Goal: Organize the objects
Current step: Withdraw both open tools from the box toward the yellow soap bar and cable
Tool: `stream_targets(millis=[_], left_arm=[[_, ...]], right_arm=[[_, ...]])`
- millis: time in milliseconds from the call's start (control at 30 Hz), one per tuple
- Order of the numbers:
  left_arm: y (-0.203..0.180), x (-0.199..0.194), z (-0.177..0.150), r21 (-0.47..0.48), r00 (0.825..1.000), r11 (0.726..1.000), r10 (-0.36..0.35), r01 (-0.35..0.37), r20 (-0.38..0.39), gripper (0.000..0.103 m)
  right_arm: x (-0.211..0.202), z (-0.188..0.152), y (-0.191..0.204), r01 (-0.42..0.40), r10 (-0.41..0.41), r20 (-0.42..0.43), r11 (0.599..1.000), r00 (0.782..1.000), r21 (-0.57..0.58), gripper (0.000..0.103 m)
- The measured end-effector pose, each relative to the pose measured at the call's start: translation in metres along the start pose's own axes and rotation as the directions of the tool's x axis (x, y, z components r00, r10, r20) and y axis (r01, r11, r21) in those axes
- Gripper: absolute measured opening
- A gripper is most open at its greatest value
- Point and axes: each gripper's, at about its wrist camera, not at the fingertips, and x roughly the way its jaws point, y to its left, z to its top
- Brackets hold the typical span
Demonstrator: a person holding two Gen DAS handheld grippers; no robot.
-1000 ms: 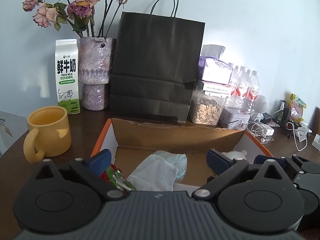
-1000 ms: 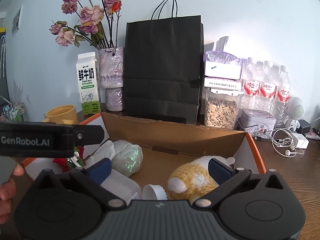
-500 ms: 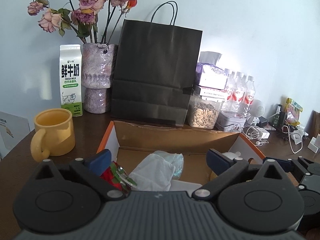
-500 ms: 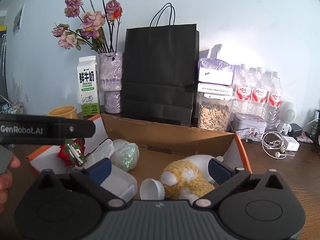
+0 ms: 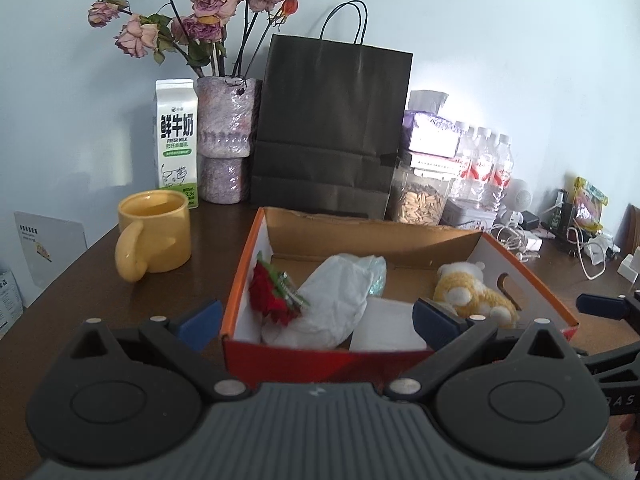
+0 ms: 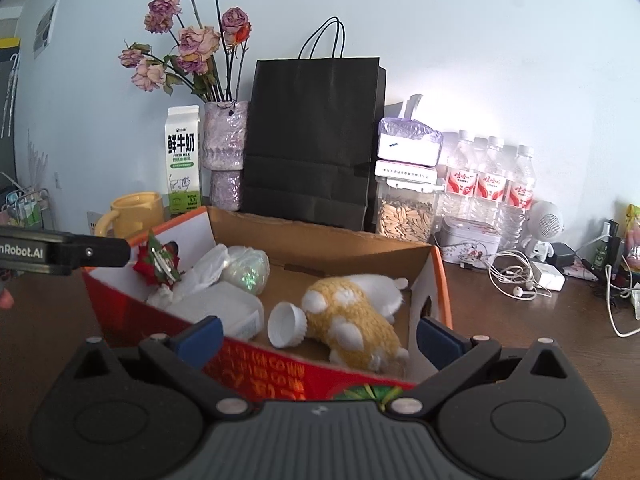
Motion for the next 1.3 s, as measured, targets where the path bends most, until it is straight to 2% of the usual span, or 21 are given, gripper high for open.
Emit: stream_targets(millis=[533, 900, 1000, 1100, 1167, 1233, 1300], left_arm=[[0.003, -0.042, -0.042, 0.02, 0.997, 1.0, 0.019, -0.017, -0.075, 0.103], [0.005, -0.061, -0.063, 0.014, 0.993, 0.999, 0.044, -0.042, -0.109, 0.103], [0.005, -0.065, -0.063, 0.018, 0.993, 0.999, 0.047, -0.046, -0.109, 0.103], [0.006, -0.067, -0.063, 0.02, 0.993, 0.998, 0.054, -0.052, -0.108, 0.103], [0.006, -0.068, -0.063, 0.019, 0.993, 0.998, 0.056, -0.055, -0.107, 0.103], [0.007, -0.068, -0.063, 0.018, 0.993, 0.998, 0.057, -0.055, -0.108, 0.103], [0.007, -0.067, -0.063, 0.017, 0.992, 0.998, 0.058, -0.056, -0.11, 0.103]], right_arm=[[-0.057, -0.064, -0.025, 0.052, -0.051, -0.1, 0.999, 0.994, 0.006, 0.103], [-0.059, -0.091, -0.052, 0.059, -0.056, -0.18, 0.998, 0.982, 0.013, 0.103], [-0.053, -0.092, -0.057, 0.052, -0.049, -0.202, 0.999, 0.978, 0.008, 0.094], [-0.047, -0.09, -0.065, 0.038, -0.033, -0.213, 0.999, 0.977, 0.019, 0.081], [-0.042, -0.088, -0.069, 0.028, -0.02, -0.212, 0.999, 0.977, 0.031, 0.067], [-0.038, -0.086, -0.072, 0.02, -0.011, -0.212, 0.999, 0.977, 0.037, 0.06], [-0.035, -0.084, -0.073, 0.002, 0.009, -0.209, 0.999, 0.978, 0.051, 0.046]])
